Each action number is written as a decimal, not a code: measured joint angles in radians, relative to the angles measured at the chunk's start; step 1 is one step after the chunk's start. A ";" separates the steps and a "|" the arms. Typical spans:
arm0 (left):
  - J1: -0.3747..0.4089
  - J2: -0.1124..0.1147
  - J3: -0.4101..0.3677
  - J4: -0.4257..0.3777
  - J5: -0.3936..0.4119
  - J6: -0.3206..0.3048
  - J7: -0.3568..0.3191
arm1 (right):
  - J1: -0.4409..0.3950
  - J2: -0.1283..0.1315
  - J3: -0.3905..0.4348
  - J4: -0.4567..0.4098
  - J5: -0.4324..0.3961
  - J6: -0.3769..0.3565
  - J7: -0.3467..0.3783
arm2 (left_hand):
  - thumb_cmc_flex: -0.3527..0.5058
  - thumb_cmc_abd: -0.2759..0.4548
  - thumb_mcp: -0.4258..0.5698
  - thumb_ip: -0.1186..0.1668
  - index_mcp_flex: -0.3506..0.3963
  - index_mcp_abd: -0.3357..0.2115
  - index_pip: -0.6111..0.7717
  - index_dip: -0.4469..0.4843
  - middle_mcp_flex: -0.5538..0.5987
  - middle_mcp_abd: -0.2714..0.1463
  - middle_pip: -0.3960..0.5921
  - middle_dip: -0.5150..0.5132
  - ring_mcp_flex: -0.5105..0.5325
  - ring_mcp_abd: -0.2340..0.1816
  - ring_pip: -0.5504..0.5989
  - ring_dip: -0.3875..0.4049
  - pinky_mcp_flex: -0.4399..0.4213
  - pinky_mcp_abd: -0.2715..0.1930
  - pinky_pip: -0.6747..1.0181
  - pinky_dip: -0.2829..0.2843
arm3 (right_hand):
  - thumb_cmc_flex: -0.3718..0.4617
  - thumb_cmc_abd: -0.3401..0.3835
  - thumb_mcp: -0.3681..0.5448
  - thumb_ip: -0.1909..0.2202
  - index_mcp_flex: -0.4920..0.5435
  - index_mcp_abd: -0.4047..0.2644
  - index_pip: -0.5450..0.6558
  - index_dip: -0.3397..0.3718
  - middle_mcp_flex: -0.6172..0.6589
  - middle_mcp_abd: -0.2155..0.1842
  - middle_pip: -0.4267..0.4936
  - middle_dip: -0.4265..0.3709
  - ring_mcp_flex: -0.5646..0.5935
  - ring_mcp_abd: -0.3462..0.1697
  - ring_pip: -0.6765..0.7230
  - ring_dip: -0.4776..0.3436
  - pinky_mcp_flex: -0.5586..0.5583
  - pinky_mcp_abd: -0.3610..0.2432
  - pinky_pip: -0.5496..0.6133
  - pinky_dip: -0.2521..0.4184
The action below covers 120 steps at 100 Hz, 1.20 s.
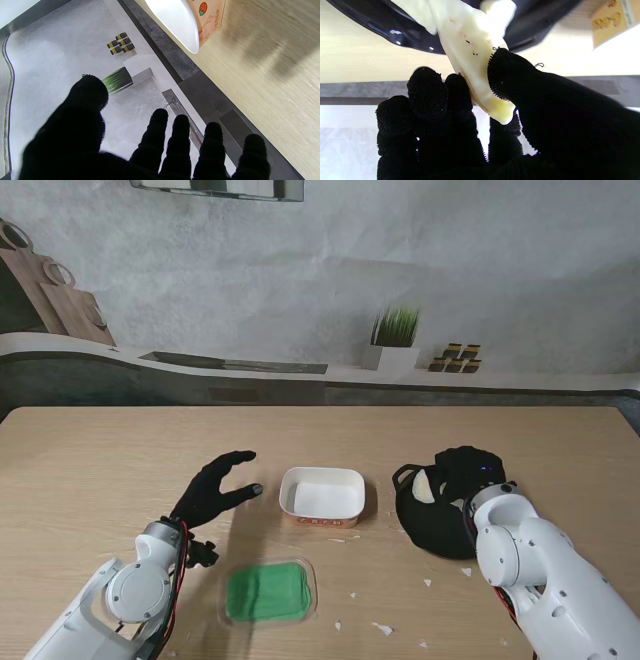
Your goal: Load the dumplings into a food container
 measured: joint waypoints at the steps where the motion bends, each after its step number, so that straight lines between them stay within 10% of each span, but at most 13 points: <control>1: 0.000 0.000 0.000 0.000 0.000 0.000 0.000 | 0.003 0.001 -0.003 -0.001 0.002 0.000 0.002 | 0.000 0.000 0.000 0.000 0.000 0.000 0.000 0.000 0.000 0.000 0.000 0.000 0.000 0.000 0.000 0.000 0.000 0.000 0.000 0.000 | 0.000 0.000 0.000 0.000 0.000 0.000 0.000 0.000 0.000 0.000 0.000 0.000 0.000 0.000 0.000 0.000 0.000 0.000 0.000 0.000; 71: 0.014 -0.011 -0.038 -0.006 -0.019 -0.006 0.032 | 0.440 -0.022 -0.520 0.132 0.243 0.191 0.072 | 0.000 0.000 0.000 0.000 0.000 0.001 0.000 0.000 0.006 0.000 0.000 0.000 0.000 0.000 0.000 0.000 0.000 0.000 0.000 0.000 | 0.003 0.000 0.003 0.000 0.000 0.001 0.000 0.014 0.000 0.000 0.000 0.010 0.000 0.000 0.002 0.000 0.000 0.001 0.000 0.002; 120: 0.033 -0.010 -0.049 -0.033 -0.021 0.003 0.033 | 0.521 -0.063 -0.640 0.229 0.347 0.299 0.063 | 0.000 0.000 0.000 0.000 0.000 0.001 0.000 0.000 0.006 0.000 0.000 0.000 0.000 0.000 0.000 0.000 0.000 -0.001 0.000 0.000 | 0.003 0.000 0.009 0.000 0.000 0.001 -0.001 0.015 0.000 0.000 0.000 0.011 0.000 0.000 0.002 -0.001 0.000 0.001 0.000 0.003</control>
